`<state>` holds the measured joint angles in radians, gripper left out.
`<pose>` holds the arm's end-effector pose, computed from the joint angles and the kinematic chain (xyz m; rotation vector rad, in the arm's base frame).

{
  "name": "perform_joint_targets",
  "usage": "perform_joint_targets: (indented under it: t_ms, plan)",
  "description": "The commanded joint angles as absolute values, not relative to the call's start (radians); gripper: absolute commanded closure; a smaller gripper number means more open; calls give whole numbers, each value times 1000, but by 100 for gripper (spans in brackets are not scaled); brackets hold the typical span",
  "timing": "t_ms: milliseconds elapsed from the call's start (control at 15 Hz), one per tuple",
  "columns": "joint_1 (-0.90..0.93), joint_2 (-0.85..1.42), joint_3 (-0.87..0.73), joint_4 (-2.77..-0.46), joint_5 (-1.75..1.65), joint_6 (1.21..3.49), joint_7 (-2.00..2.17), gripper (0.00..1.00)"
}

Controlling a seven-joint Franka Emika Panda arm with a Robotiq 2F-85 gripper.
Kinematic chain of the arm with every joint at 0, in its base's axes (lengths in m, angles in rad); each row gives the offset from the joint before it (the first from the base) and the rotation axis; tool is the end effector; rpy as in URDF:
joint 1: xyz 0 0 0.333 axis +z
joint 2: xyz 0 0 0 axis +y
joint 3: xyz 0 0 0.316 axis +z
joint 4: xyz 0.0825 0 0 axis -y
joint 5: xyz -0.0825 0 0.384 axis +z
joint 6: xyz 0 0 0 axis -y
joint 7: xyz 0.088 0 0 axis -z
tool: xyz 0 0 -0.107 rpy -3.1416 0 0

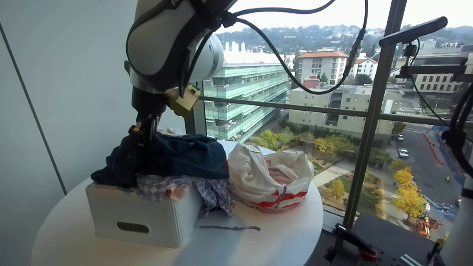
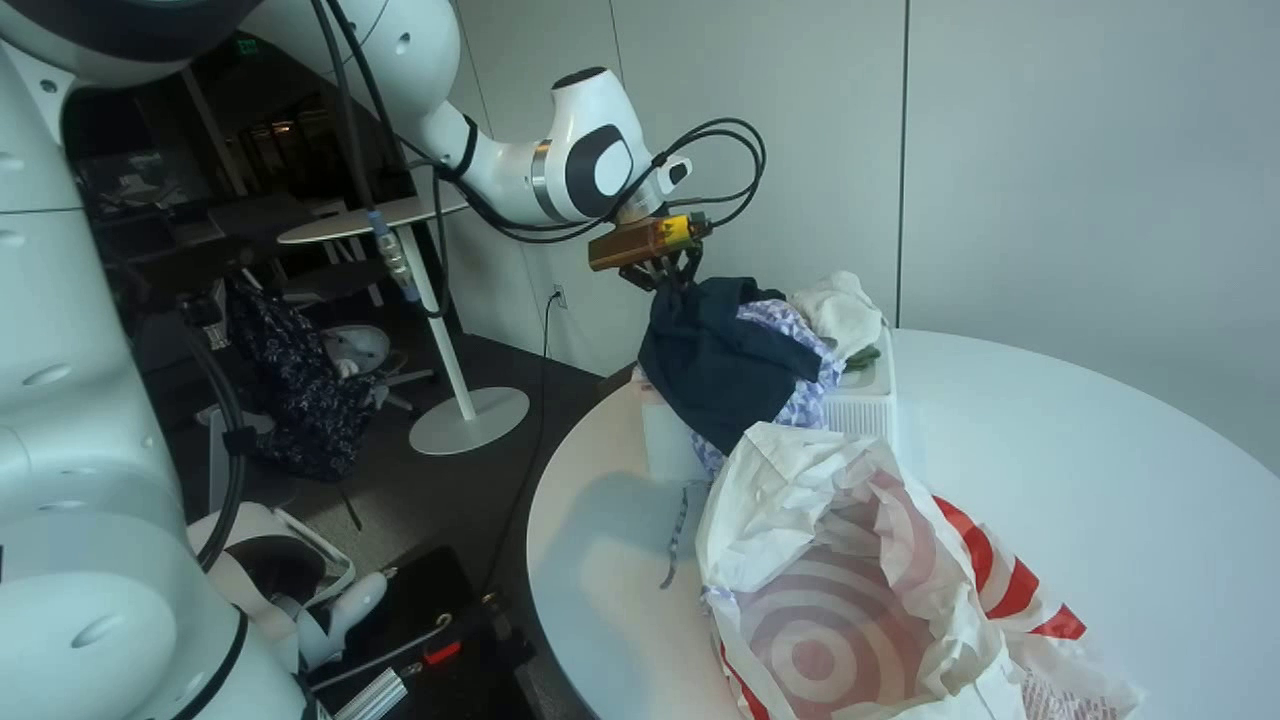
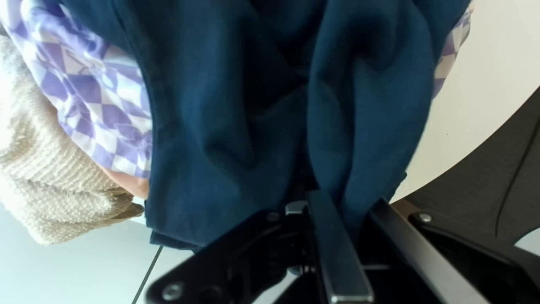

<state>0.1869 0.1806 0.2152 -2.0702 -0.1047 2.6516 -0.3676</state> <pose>0.5627 0.2378 0.3900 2.7886 1.2464 0.6291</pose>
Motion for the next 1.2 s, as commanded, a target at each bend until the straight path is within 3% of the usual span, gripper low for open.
perform_joint_targets:
  t_ms: [0, 1133]
  plan:
    - [188, 164, 212, -2073, -118, 2682, -318, 100]
    - [125, 6, 15, -1789, -385, 2693, 197, 99]
